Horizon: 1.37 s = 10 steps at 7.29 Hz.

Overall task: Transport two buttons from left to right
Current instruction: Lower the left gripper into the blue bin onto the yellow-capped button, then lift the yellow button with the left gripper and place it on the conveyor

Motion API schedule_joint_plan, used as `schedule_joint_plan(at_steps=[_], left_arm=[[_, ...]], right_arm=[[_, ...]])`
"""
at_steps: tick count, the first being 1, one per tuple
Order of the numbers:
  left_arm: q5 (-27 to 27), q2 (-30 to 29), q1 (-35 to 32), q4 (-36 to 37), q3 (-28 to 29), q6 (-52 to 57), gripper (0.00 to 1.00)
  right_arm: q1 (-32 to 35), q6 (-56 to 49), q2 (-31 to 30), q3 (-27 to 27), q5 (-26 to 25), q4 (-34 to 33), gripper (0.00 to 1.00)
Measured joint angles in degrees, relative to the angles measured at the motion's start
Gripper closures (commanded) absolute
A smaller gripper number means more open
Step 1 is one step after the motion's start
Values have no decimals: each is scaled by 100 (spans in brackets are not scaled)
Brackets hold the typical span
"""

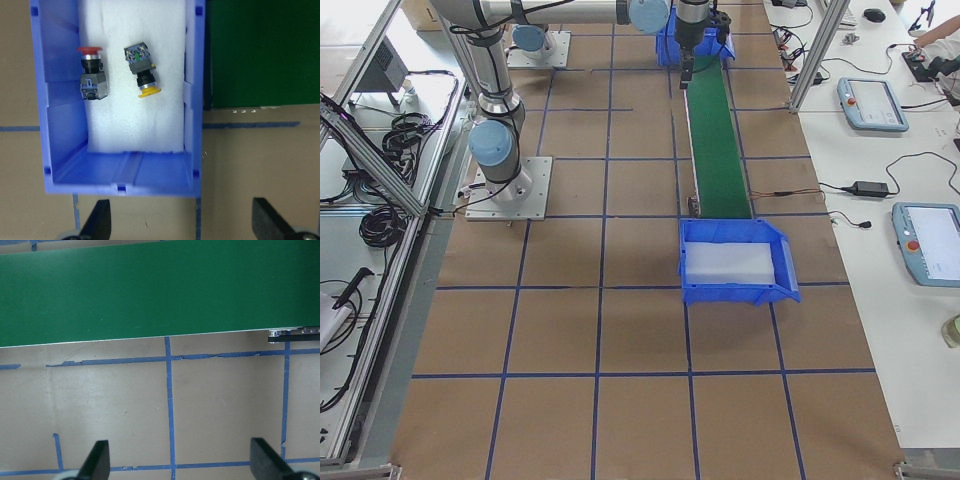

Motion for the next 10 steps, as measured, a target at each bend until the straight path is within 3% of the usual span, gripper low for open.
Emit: schedule_joint_plan(at_steps=[1,2,3,8,10], left_arm=[[-2,-440,62,55,254,4,9],[-10,-795,97,83,424,-11,27],[-11,-1043,113,109,507,-19,35],[-122,-1622,123,412,382,-121,36],[-177,-1758,119,478,376,-164,70]], right_arm=[[0,29,0,-2,7,-2,1],[0,42,0,-3,9,-3,1],[0,49,0,-6,17,-6,1],[-7,58,0,-4,32,-13,1],[-3,58,0,-4,32,-13,1]])
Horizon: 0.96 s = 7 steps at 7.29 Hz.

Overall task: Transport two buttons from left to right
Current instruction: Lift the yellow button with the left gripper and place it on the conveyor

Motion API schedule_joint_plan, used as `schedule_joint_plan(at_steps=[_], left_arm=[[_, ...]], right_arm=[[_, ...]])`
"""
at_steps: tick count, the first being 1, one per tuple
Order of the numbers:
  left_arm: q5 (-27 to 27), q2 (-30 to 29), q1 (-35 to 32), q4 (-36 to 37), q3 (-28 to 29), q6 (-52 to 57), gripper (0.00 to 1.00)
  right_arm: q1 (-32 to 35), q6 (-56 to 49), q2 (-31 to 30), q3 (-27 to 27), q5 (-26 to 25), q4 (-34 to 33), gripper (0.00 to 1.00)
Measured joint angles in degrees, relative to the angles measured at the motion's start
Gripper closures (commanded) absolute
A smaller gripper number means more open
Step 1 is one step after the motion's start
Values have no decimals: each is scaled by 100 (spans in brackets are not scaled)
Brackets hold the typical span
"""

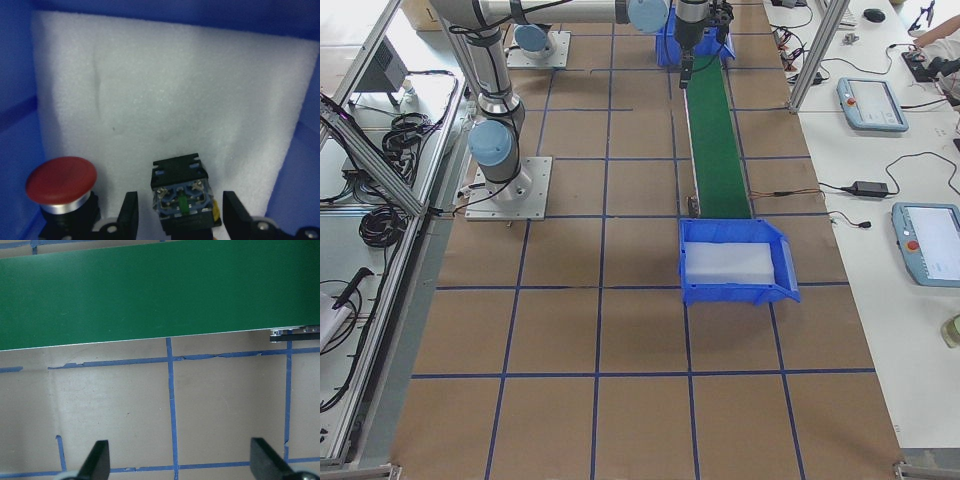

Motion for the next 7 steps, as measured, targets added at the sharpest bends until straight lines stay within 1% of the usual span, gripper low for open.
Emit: schedule_joint_plan(at_steps=[1,3,4,6,7], left_arm=[[15,-25,-8,54,6,1,79],[53,78,-27,79,74,23,77],[51,272,-52,39,145,40,76],[-30,1182,-201,-494,236,45,76],[-98,1556,-453,-683,247,-34,76]], right_arm=[[-2,0,0,0,-1,0,1],[-5,81,0,3,17,-4,0],[-15,130,0,6,25,1,0],[-96,121,0,14,33,16,0],[-157,97,-2,23,24,29,0]])
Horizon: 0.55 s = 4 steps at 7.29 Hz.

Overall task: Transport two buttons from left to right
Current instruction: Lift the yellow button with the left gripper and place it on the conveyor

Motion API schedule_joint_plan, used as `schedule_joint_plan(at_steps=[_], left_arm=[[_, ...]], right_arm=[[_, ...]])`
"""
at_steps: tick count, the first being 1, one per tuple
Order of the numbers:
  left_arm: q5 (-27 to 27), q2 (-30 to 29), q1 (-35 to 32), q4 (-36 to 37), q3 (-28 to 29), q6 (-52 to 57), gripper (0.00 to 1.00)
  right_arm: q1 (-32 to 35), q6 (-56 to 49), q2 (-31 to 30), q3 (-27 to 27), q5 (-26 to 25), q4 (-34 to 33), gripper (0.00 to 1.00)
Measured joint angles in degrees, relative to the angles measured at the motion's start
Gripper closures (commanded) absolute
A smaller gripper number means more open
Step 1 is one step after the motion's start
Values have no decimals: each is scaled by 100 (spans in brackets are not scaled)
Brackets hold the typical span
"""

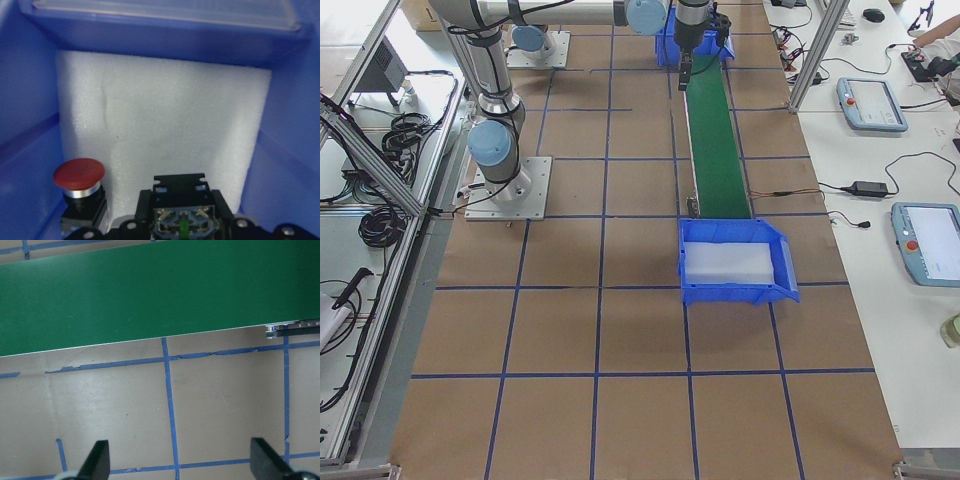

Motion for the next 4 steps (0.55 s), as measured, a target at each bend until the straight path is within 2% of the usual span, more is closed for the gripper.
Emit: schedule_joint_plan(at_steps=[1,4], left_arm=[[-33,103,-358,-1,3,-257,76],[-49,-694,-1199,878,-75,-884,77]], right_arm=[[-52,-11,-3,12,-30,18,0],[-27,60,-105,72,-75,82,0]])
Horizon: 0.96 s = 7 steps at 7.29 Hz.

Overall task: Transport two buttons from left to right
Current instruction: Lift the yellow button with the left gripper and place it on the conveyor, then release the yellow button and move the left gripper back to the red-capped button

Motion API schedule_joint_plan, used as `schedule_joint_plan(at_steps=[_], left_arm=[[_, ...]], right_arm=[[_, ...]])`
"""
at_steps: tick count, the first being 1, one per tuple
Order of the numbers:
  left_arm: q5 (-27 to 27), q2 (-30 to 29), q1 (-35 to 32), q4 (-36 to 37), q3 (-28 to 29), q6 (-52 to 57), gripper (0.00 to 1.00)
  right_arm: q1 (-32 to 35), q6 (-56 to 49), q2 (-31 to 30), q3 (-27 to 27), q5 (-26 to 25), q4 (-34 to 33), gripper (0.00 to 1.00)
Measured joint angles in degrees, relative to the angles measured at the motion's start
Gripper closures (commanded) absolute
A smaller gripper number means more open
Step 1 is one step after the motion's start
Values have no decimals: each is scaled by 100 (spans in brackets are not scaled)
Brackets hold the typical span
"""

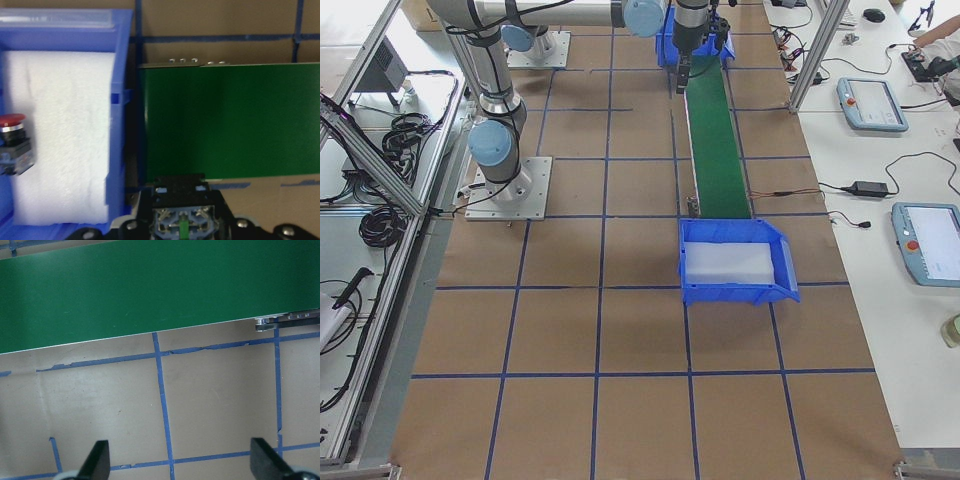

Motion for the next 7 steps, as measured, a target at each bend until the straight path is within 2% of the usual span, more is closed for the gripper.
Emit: schedule_joint_plan(at_steps=[1,2,3,4,5,7], left_arm=[[4,-215,-115,205,-42,0,76],[8,-338,-149,345,-82,14,57],[10,-445,-143,482,-111,26,57],[12,-567,-133,646,-112,32,47],[12,-659,-121,818,-103,40,0],[12,-690,-114,975,-102,36,0]], right_arm=[[15,23,-27,12,1,45,0],[42,115,-83,24,2,79,0],[96,274,-147,69,4,98,0],[162,397,-188,165,17,96,0],[204,459,-204,254,48,69,0],[230,444,-225,317,89,31,0]])
